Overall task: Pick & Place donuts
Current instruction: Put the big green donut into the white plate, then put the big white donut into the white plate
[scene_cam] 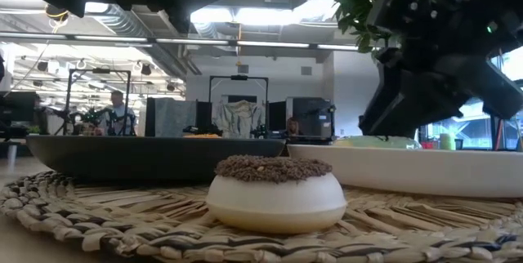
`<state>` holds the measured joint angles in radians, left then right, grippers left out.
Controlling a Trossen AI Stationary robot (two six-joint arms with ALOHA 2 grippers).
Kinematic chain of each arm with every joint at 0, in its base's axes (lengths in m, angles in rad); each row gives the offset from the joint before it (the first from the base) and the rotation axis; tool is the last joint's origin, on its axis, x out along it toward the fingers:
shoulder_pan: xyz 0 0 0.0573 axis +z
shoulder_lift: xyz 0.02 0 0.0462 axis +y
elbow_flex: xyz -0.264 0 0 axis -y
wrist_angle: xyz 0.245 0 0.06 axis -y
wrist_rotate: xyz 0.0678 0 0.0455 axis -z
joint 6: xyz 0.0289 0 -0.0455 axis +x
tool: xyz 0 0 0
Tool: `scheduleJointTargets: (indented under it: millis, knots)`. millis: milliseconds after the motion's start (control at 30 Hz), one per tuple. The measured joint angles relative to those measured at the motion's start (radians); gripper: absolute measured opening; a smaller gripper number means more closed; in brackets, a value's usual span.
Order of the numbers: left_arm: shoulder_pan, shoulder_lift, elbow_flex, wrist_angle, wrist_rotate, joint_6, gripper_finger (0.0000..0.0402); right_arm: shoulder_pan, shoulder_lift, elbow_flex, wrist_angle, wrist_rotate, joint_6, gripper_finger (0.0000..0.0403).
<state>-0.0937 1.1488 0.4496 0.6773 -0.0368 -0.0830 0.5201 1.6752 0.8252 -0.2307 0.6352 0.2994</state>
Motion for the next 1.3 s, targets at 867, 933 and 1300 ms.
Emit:
scheduleJointTargets:
  millis: [867,933,1300]
  knots:
    - [0.000,0.000,0.000,0.000,0.002,-0.011,0.0116,0.184,-0.442,-0.026,-0.811,-0.280,0.880,0.0204]
    - [0.000,0.000,0.000,0.000,0.002,-0.012,0.0117,0.184,-0.465,-0.090,-0.766,-0.316,0.897,0.0204]
    - [0.000,0.000,0.000,0.000,0.003,-0.034,0.0115,0.183,-0.472,-0.289,-0.539,-0.325,0.751,0.0204]
